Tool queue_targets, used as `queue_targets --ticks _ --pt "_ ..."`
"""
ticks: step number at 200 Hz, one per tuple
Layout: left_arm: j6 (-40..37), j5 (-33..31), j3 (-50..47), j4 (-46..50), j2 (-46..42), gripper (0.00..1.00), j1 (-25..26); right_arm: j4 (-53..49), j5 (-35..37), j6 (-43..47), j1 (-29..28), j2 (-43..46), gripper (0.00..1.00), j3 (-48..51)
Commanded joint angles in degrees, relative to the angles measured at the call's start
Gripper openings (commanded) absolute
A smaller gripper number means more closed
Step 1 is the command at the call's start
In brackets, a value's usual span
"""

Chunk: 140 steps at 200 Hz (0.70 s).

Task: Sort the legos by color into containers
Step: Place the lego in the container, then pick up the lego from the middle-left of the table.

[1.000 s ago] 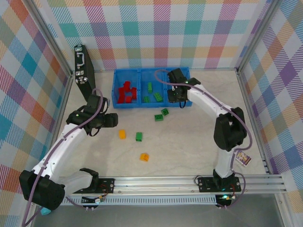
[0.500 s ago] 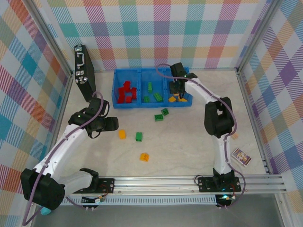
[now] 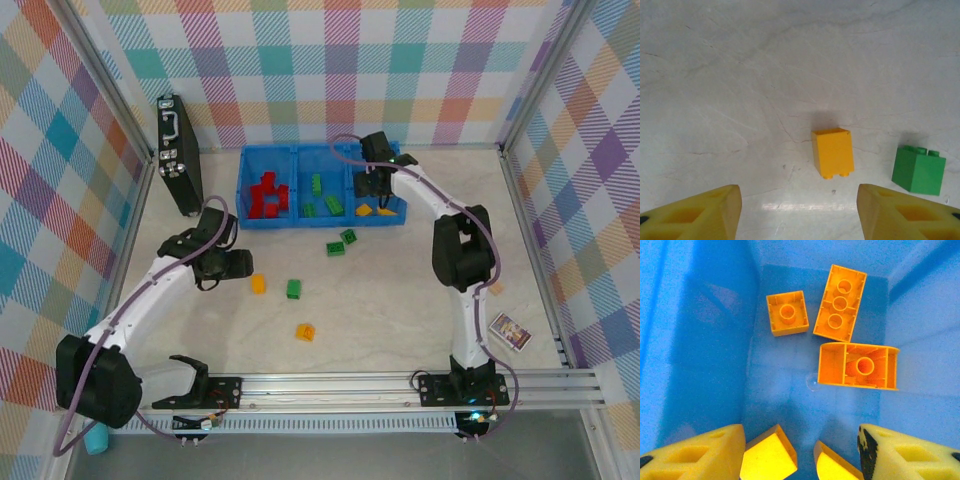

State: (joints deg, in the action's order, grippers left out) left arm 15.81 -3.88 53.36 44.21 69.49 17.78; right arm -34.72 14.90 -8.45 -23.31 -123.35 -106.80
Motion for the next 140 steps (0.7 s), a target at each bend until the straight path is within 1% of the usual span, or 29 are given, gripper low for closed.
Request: queue_targets --ticks 1,40,73,109,140 --pt "1.91 1.32 -1.17 -4.43 2.72 0.60 -0.73 1.62 -1.92 0.82 -0.07 6.12 0.63 1.27" --pt "2.73 3.06 -1.77 -8.60 8.92 0.58 -0.38 2.39 -2.52 1.67 -0.07 11.84 0.65 5.17" --pt "3.15 2.66 -1.63 -9.80 13.76 0.58 1.53 3.83 -3.48 2.42 0.01 16.12 0.68 8.74" --pt "3.92 2.18 -2.34 -11.05 17.01 0.58 3.74 4.55 -3.34 3.22 -0.07 18.87 0.70 10.98" --pt "4.58 2.65 -2.73 -11.54 19.07 0.57 5.10 2.85 -1.81 3.50 -0.07 18.77 0.71 10.10"
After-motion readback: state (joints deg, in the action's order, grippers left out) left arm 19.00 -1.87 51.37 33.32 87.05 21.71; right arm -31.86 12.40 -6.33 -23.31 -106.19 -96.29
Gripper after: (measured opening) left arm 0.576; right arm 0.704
